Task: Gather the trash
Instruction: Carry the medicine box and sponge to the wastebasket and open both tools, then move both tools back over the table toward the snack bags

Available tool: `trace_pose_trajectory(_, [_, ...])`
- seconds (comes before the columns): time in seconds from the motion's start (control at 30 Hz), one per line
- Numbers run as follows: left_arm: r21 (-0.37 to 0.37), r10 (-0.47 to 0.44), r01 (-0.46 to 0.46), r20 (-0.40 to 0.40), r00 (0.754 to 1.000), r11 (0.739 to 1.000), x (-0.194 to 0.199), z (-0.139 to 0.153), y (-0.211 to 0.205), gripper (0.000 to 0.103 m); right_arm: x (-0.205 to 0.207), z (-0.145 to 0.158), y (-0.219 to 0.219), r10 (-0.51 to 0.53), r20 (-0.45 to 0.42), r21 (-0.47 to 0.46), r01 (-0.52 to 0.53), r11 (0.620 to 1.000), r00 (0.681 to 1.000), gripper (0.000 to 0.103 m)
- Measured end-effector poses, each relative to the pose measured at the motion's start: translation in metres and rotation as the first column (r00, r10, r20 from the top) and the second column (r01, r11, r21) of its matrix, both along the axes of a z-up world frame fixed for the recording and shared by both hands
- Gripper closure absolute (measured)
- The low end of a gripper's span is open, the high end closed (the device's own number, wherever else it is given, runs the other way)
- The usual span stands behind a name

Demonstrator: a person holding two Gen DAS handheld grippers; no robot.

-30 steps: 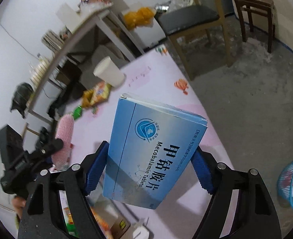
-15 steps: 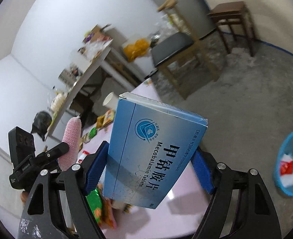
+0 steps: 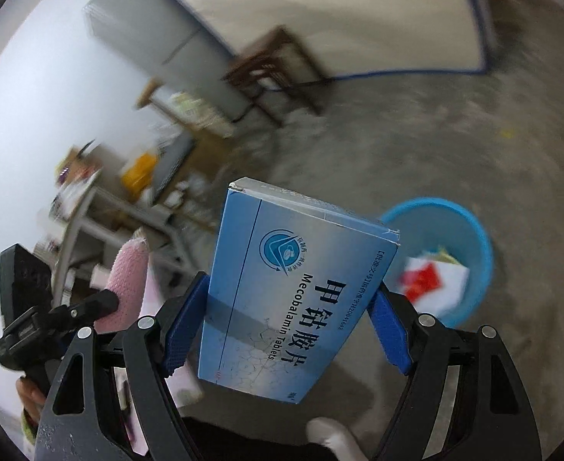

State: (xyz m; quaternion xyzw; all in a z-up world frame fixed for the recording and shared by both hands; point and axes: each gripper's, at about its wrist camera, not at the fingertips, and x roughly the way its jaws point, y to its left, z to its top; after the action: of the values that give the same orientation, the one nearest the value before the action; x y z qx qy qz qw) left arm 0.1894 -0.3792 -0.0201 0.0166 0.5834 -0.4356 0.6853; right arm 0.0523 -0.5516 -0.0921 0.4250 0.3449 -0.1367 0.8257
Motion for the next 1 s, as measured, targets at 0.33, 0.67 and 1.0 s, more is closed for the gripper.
trace_pose_trajectory(0.33, [0.279,-0.118,0.118,-0.018,0.993,0.953,-0.045,-0.111,-0.147,0.015,-0.013,-0.143,-0.089,-0.203,-0.167,0.241,0.239,0.941,0.965,0.015])
trace_pose_trajectory(0.67, [0.192,0.021,-0.013,-0.038,0.999,0.981,-0.037,-0.125,-0.11,0.015,-0.023,-0.251,-0.088,-0.271,-0.339,0.366,0.392,0.844,0.901,0.014])
trace_pose_trajectory(1.0, [0.031,0.143,-0.146,0.087,0.986,0.989,-0.041,-0.066,-0.025,0.015,-0.056,-0.188,-0.07,-0.25,-0.237,0.267,0.31,0.912,0.939,0.014])
